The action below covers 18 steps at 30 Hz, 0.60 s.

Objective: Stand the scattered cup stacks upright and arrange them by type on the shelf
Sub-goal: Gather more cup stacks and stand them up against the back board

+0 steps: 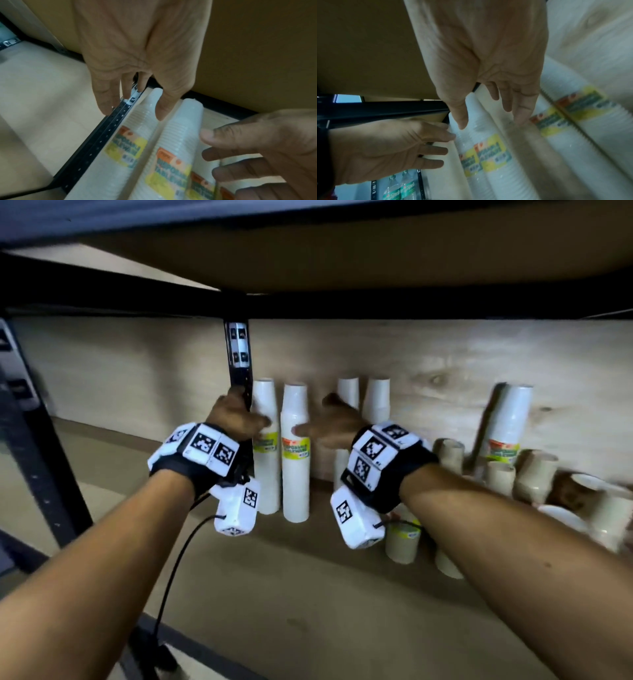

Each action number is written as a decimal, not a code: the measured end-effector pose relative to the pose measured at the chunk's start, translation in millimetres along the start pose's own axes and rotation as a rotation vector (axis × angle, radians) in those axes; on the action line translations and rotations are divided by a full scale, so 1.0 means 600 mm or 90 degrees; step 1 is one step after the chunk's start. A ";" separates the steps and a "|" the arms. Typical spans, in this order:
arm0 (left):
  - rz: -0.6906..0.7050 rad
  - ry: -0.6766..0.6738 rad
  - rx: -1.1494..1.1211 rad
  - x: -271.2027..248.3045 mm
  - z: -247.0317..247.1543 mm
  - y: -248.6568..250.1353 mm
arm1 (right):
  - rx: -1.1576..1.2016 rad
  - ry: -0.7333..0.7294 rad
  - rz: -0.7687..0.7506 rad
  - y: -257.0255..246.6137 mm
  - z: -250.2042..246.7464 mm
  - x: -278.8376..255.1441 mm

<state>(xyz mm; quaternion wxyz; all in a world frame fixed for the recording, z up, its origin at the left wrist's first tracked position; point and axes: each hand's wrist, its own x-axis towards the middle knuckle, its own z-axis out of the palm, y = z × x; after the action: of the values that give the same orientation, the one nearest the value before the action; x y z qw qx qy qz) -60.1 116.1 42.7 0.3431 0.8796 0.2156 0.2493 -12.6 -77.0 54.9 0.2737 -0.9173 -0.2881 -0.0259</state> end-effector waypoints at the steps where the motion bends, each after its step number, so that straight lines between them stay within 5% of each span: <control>1: 0.001 -0.018 -0.012 0.002 0.007 -0.011 | 0.014 -0.004 0.001 -0.002 0.012 0.003; 7: 0.020 -0.076 -0.053 0.021 0.046 -0.054 | 0.064 0.029 -0.028 -0.003 0.055 0.032; 11: 0.037 -0.039 -0.059 0.021 0.062 -0.054 | 0.060 0.064 -0.058 0.004 0.064 0.043; 18: 0.072 -0.098 -0.116 0.025 0.085 -0.042 | 0.028 0.025 -0.046 0.021 0.013 0.039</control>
<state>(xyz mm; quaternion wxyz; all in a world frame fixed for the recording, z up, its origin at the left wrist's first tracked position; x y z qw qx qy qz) -23.9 115.9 -3.6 0.4226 0.8720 0.1154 0.2183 13.1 -69.4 46.7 0.2979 -0.8994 -0.3165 -0.0475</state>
